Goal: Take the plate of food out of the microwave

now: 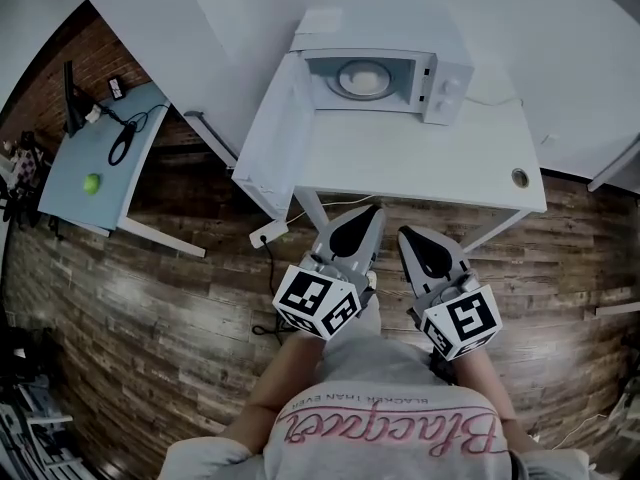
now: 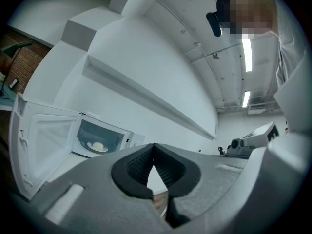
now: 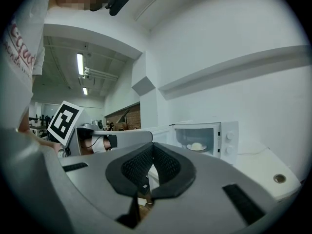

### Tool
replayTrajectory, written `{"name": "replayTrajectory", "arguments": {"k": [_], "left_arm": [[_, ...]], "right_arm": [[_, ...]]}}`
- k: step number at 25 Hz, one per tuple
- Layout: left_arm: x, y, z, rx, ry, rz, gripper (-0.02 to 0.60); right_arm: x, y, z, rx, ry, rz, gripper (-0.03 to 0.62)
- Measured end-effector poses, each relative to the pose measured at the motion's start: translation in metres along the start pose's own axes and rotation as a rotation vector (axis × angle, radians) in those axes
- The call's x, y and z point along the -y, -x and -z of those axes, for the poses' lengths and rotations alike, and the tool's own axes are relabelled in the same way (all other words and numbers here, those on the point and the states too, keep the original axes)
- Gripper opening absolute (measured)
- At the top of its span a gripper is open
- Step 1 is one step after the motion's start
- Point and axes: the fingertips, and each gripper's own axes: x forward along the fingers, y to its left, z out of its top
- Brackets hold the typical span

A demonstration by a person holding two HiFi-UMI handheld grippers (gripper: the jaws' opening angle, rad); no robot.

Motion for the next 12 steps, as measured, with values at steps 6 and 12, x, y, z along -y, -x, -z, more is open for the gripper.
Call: {"name": "replayTrajectory", "arguments": {"k": [6, 12], "left_arm": [[-0.022, -0.023, -0.003, -0.008, 0.021, -0.001, 0.003], [-0.047, -0.048, -0.005, -0.013, 0.040, -0.002, 0.003]], "right_arm": [[0.018, -0.026, -0.003, -0.019, 0.007, 0.000, 0.011], [0.050, -0.048, -0.007, -0.024, -0.025, 0.056, 0.012]]}}
